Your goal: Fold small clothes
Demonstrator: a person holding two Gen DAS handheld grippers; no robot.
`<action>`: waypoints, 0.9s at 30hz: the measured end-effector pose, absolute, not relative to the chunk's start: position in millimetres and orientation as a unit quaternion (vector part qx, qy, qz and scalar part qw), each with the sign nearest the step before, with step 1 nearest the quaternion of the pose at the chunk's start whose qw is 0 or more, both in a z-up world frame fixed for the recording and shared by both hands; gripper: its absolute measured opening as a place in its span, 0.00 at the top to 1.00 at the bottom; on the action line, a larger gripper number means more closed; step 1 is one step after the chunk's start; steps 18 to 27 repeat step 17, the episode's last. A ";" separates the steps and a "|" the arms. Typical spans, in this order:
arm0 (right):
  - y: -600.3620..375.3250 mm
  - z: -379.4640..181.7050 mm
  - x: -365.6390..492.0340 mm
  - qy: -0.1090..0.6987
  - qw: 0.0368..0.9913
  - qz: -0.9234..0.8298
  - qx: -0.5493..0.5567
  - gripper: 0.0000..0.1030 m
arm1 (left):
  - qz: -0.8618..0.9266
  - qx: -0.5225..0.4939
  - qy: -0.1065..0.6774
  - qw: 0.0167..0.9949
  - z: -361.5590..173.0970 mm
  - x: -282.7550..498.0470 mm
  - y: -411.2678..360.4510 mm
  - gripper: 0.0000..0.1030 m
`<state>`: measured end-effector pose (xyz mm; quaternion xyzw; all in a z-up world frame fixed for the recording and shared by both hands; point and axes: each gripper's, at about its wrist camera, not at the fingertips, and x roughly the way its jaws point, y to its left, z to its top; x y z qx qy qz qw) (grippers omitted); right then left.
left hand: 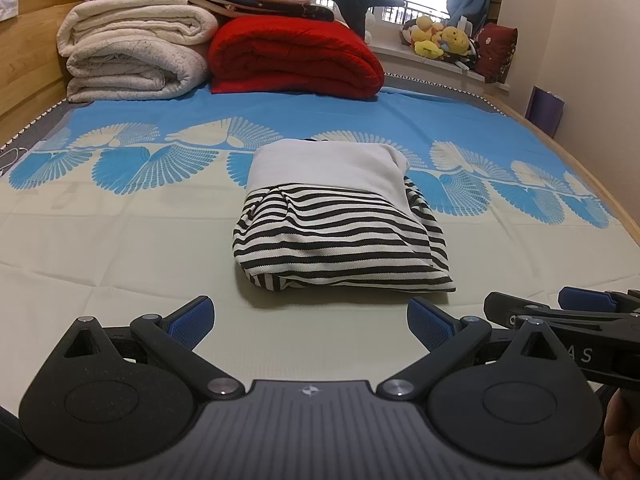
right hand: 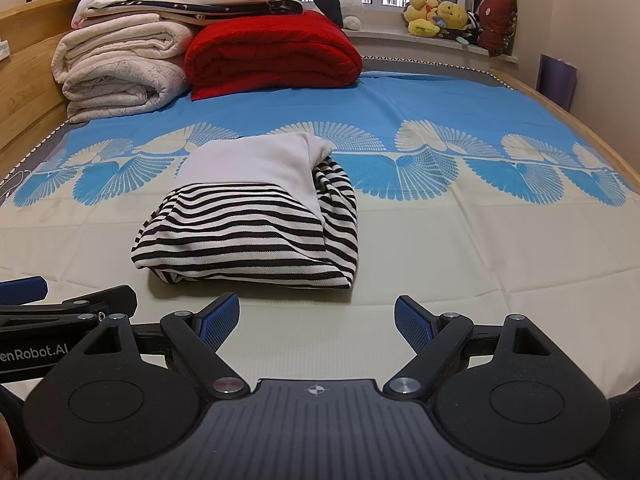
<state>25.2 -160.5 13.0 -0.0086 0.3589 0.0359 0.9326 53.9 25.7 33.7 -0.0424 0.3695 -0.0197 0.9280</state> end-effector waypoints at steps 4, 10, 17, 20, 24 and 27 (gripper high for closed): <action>-160.6 12.9 25.3 0.359 0.933 0.036 -0.009 0.17 | -0.020 -0.042 0.369 0.928 33.7 53.8 26.2 0.00; -160.1 12.2 25.4 0.360 0.932 0.035 -0.008 0.17 | -0.022 -0.043 0.369 0.928 33.8 53.7 26.1 0.00; -159.2 10.8 25.1 0.361 0.932 0.035 -0.009 0.17 | -0.022 -0.044 0.369 0.928 34.9 52.6 22.9 0.00; -159.2 10.8 25.1 0.361 0.932 0.035 -0.009 0.17 | -0.022 -0.044 0.369 0.928 34.9 52.6 22.9 0.00; -159.2 10.8 25.1 0.361 0.932 0.035 -0.009 0.17 | -0.022 -0.044 0.369 0.928 34.9 52.6 22.9 0.00; -159.2 10.8 25.1 0.361 0.932 0.035 -0.009 0.17 | -0.022 -0.044 0.369 0.928 34.9 52.6 22.9 0.00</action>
